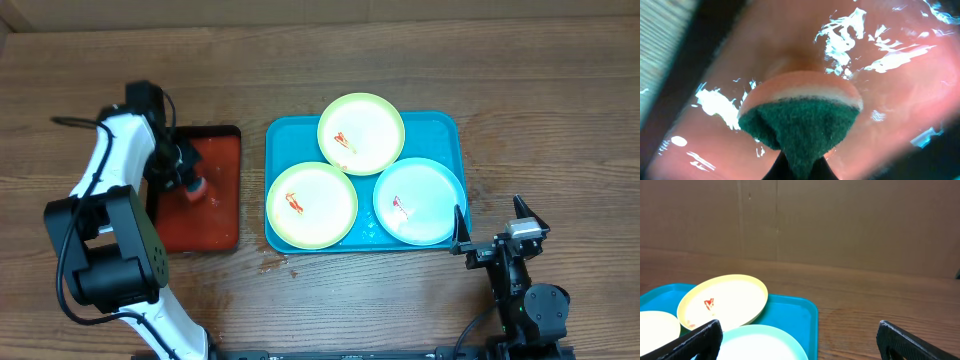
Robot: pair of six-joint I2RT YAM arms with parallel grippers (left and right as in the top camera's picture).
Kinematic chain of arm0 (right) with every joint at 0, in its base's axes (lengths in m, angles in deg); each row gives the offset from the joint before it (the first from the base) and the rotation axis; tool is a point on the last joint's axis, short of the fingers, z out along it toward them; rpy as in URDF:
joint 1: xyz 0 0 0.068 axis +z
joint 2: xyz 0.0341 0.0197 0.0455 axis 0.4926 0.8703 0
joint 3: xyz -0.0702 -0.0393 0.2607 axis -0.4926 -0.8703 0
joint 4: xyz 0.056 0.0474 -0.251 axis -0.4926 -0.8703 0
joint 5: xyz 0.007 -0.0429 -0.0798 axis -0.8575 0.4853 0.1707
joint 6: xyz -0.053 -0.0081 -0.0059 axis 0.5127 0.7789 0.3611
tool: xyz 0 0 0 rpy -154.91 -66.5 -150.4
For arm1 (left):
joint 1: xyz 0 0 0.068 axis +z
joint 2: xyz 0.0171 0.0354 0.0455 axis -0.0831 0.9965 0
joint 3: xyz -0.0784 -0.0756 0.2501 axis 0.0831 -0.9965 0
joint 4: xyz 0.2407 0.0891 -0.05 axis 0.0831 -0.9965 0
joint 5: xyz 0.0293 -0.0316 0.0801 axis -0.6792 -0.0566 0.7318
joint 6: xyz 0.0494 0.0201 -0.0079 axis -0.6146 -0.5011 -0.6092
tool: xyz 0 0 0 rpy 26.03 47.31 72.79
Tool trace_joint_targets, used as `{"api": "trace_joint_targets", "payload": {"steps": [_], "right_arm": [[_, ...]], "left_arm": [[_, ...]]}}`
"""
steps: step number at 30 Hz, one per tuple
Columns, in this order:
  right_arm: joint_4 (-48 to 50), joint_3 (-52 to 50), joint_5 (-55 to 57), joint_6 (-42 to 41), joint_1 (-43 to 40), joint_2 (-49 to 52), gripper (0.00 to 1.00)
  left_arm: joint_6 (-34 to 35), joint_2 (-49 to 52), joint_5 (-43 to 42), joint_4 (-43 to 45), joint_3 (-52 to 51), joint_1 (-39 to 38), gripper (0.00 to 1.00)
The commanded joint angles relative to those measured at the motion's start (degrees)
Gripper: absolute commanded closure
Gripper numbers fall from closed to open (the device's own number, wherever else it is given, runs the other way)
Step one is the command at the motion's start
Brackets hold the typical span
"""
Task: Clean dirty plates on tray and stack at the side
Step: 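Grasp the green-and-orange sponge with the left gripper and lift it, then move the sponge over the front-left yellow plate and scrub it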
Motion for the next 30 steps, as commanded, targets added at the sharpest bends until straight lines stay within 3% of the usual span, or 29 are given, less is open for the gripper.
{"api": "trace_joint_targets", "payload": {"steps": [1, 4, 8, 13, 17, 23, 25, 30], "right_arm": [[0.35, -0.59, 0.57, 0.26, 0.22, -0.46, 0.0], [0.35, -0.59, 0.57, 0.26, 0.22, -0.46, 0.0], [0.35, -0.59, 0.57, 0.26, 0.22, -0.46, 0.0], [0.35, -0.59, 0.57, 0.26, 0.22, -0.46, 0.0], [0.35, -0.59, 0.55, 0.26, 0.22, -0.46, 0.0], [0.35, -0.59, 0.57, 0.24, 0.22, -0.46, 0.0], [0.35, -0.59, 0.57, 0.26, 0.22, -0.46, 0.0], [0.35, -0.59, 0.57, 0.26, 0.22, -0.46, 0.0]], "left_arm": [[-2.21, -0.22, 0.37, -5.81, 8.81, -0.07, 0.96], [-2.67, -0.22, 0.31, -12.31, 16.13, -0.02, 0.96], [-2.62, -0.13, 0.35, -13.7, 16.5, -0.85, 0.96], [-2.62, -0.09, 2.91, -5.44, 6.08, -2.78, 0.96], [-2.91, -0.09, -0.63, -0.59, -0.07, -3.37, 0.96], [-5.57, -3.04, -0.79, -11.78, 10.67, -3.02, 0.96], [-9.18, -6.51, -4.85, -15.08, 16.0, -4.09, 0.96], [-13.64, -13.4, -12.15, -17.4, 16.61, -12.66, 0.96]]}}
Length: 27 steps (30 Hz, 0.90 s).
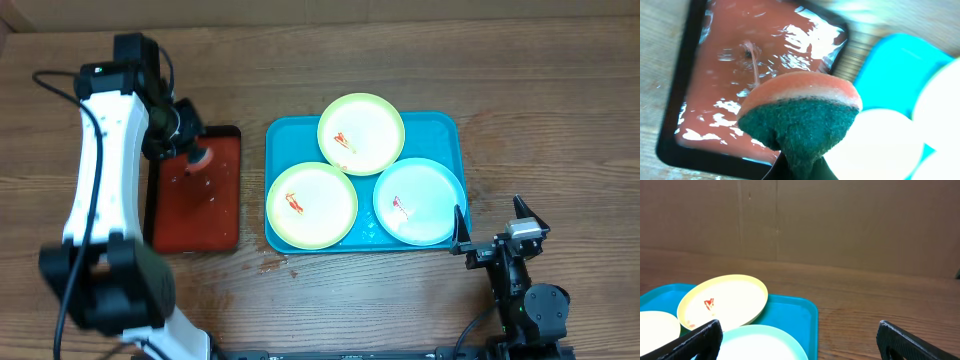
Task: Clean dirty plates on tray and stack at the side
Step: 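Move the sponge over the front-left yellow plate and scrub it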
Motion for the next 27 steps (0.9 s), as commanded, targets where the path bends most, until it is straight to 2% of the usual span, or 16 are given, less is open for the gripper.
{"api": "trace_joint_targets", "payload": {"steps": [1, 4, 7, 13, 18, 27], "right_arm": [[0.37, -0.59, 0.55, 0.24, 0.22, -0.46, 0.0], [0.37, -0.59, 0.52, 0.24, 0.22, -0.46, 0.0], [0.37, -0.59, 0.55, 0.22, 0.22, -0.46, 0.0], [0.37, -0.59, 0.55, 0.24, 0.22, -0.46, 0.0], [0.37, -0.59, 0.52, 0.24, 0.22, -0.46, 0.0], [0.37, -0.59, 0.55, 0.24, 0.22, -0.46, 0.0]], "left_arm": [[-4.48, -4.92, -6.38, -3.1, 1.33, -9.2, 0.96], [-4.48, -4.68, -6.32, -1.99, -1.33, -17.97, 0.96], [-3.87, -4.63, -5.77, 3.13, -6.32, -25.18, 0.96], [0.37, -4.26, 2.93, 20.85, -21.46, -36.81, 0.96], [6.75, -4.02, 9.42, 29.64, -30.21, -39.08, 0.96], [11.15, -3.61, 9.75, 42.86, -37.53, -38.69, 0.95]]}}
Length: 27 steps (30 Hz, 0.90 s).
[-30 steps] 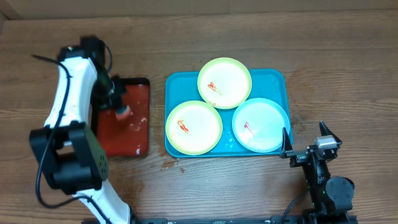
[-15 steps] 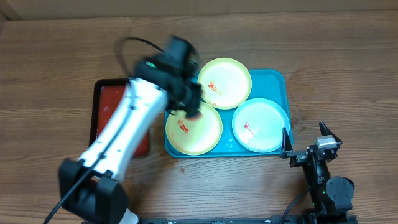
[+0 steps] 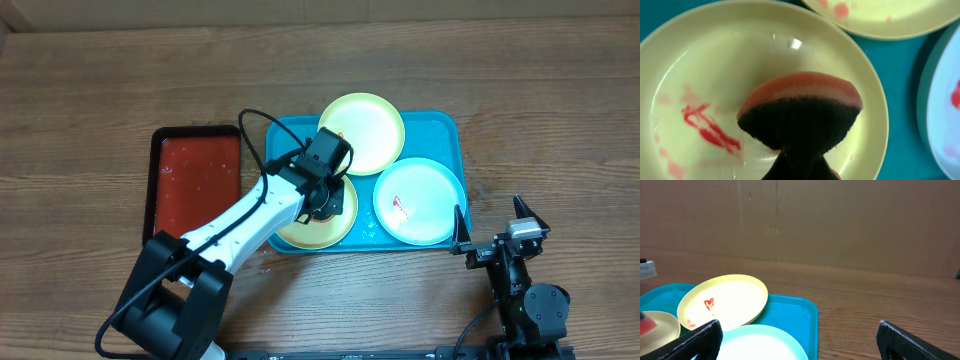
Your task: Clean dirty plates on tray and stack at the side
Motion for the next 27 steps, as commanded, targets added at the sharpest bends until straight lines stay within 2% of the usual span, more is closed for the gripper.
{"api": "trace_joint_targets", "payload": {"steps": [1, 4, 6, 8, 9, 15, 21, 25, 26, 27], "right_arm": [[0.35, -0.59, 0.55, 0.24, 0.22, -0.46, 0.0], [0.35, -0.59, 0.55, 0.24, 0.22, -0.46, 0.0], [0.35, -0.59, 0.55, 0.24, 0.22, -0.46, 0.0], [0.35, -0.59, 0.55, 0.22, 0.22, -0.46, 0.0], [0.35, -0.59, 0.55, 0.24, 0.22, -0.46, 0.0], [0.35, -0.59, 0.55, 0.24, 0.22, -0.46, 0.0], [0.35, -0.59, 0.55, 0.24, 0.22, -0.46, 0.0], [0.35, -0.59, 0.52, 0.24, 0.22, -0.46, 0.0], [0.35, -0.59, 0.55, 0.24, 0.22, -0.46, 0.0], [0.35, -0.59, 0.55, 0.26, 0.22, -0.46, 0.0]], "left_arm": [[3.08, 0.26, 1.64, 1.86, -1.05, 0.2, 0.93], [3.08, 0.44, 1.62, 1.7, -1.14, 0.24, 0.91], [3.08, 0.5, 1.62, 1.51, -1.16, 0.2, 0.86], [3.06, 0.52, 1.62, 1.42, -1.16, 0.2, 0.6], [3.02, 0.52, 1.64, 1.38, -1.16, 0.2, 0.58], [2.8, 0.42, 2.67, -0.42, -0.5, 1.2, 0.6], [2.8, -1.01, 2.67, -11.39, 8.31, 6.62, 0.65], [1.07, -1.86, 2.62, -19.98, 17.2, 12.22, 0.55], [1.07, -1.86, 2.62, -22.08, 19.26, 13.7, 0.5], [1.07, -1.86, 2.6, -23.91, 21.18, 15.41, 0.36]]}}
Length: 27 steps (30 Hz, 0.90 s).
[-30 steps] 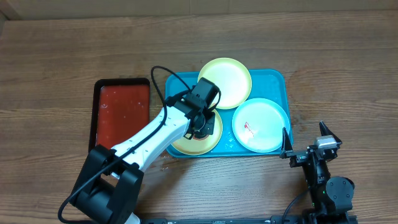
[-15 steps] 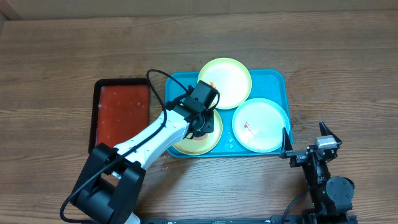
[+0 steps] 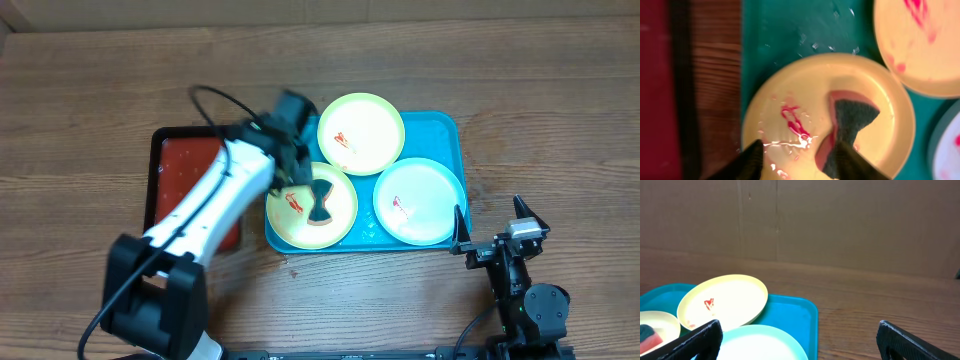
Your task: Clean dirty plates on tray and stack at the side
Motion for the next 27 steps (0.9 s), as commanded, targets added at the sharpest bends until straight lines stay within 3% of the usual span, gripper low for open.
{"api": "trace_joint_targets", "payload": {"steps": [1, 3, 4, 8, 11, 13, 15, 18, 22, 25, 27], "right_arm": [[0.42, -0.59, 0.74, 0.7, 0.22, -0.46, 0.0], [1.66, -0.59, 3.45, 4.85, 0.22, -0.46, 0.0], [5.01, -0.59, 2.75, 5.2, 0.22, -0.46, 0.0], [11.3, -0.59, -9.97, 1.22, 0.26, -0.46, 0.0], [25.94, -0.59, -21.59, -0.87, 0.26, -0.46, 0.0], [35.65, -0.22, -23.85, -1.7, 0.26, -0.46, 0.0], [37.9, 2.64, -22.99, -3.54, 0.2, -0.44, 0.0], [23.67, 13.14, -20.11, -3.74, 0.15, 1.92, 0.0], [-10.38, 37.57, -16.9, -3.69, 0.15, 17.68, 0.0], [-24.65, 52.81, -23.32, -3.72, 0.17, 32.76, 0.0], [-29.11, 59.89, -31.93, -4.59, 0.17, 41.75, 0.0]], "left_arm": [[-0.76, -1.88, 0.83, -3.54, 6.36, 4.94, 0.29], [-0.76, -1.88, 0.17, -4.13, 7.39, 7.3, 0.05], [-0.76, -1.86, -0.68, -4.17, 7.39, 9.11, 0.0], [-0.76, -1.79, -1.03, -5.2, 7.37, 11.72, 0.0], [-0.76, -1.79, -1.01, -5.75, 7.37, 12.28, 0.0], [-0.76, -1.77, -1.01, -5.73, 7.37, 12.28, 0.0], [-0.76, -1.77, -1.01, -5.73, 7.37, 12.28, 0.0], [-0.76, -1.75, -1.01, -5.68, 7.37, 12.28, 0.0], [-0.76, -1.75, -1.01, -5.51, 7.37, 12.28, 0.0], [-0.74, -1.75, -1.01, -5.49, 7.37, 12.28, 0.0], [-0.76, -1.75, -1.03, -5.53, 7.37, 12.28, 0.0]]}}
